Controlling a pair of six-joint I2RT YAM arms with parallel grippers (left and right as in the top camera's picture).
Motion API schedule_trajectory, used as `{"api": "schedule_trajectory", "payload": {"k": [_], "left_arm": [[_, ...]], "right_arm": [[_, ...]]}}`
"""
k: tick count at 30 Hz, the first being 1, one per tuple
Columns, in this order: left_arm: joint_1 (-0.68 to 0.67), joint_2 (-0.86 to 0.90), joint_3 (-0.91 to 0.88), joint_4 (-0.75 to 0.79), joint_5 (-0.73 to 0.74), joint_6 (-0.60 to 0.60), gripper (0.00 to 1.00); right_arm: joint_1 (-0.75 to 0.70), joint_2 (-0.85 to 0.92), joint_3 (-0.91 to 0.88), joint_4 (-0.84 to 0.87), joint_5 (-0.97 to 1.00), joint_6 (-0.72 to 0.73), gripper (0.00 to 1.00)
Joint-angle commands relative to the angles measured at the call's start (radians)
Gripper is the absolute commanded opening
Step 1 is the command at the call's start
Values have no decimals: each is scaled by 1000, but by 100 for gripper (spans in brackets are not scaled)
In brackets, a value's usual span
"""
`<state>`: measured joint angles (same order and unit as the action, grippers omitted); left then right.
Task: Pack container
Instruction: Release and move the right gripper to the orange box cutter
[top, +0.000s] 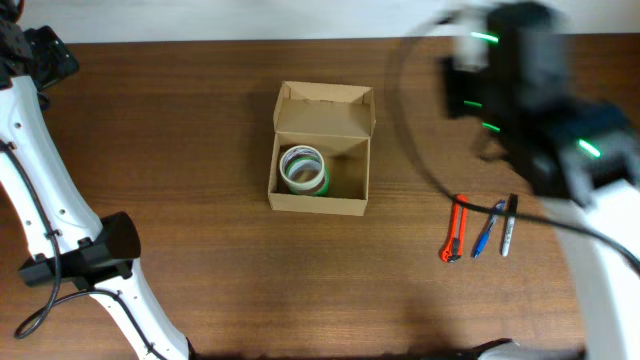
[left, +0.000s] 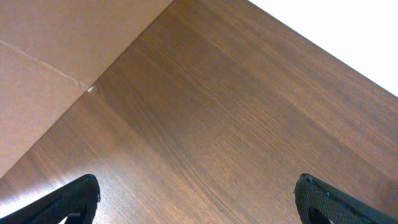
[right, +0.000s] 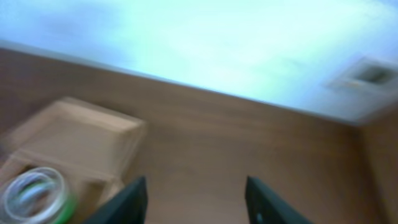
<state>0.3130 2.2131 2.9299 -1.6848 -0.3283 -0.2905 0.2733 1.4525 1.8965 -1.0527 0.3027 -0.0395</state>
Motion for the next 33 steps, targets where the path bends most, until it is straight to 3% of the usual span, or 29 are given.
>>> {"api": "schedule_trajectory", "payload": {"k": [1, 7, 12, 26, 33], "left_arm": [[5, -24, -4, -2, 0, 11, 100], [5, -24, -4, -2, 0, 11, 100], [5, -24, -4, -2, 0, 11, 100], [5, -24, -4, -2, 0, 12, 100], [5, -24, -4, -2, 0, 11, 100]], "right_arm": [[-114, -69, -254, 63, -4, 63, 54], [-298, -64, -517, -22, -230, 184, 50], [-340, 16, -642, -26, -330, 263, 51], [-340, 327, -684, -32, -367, 338, 50], [-341, 357, -769, 68, -371, 348, 50]]}}
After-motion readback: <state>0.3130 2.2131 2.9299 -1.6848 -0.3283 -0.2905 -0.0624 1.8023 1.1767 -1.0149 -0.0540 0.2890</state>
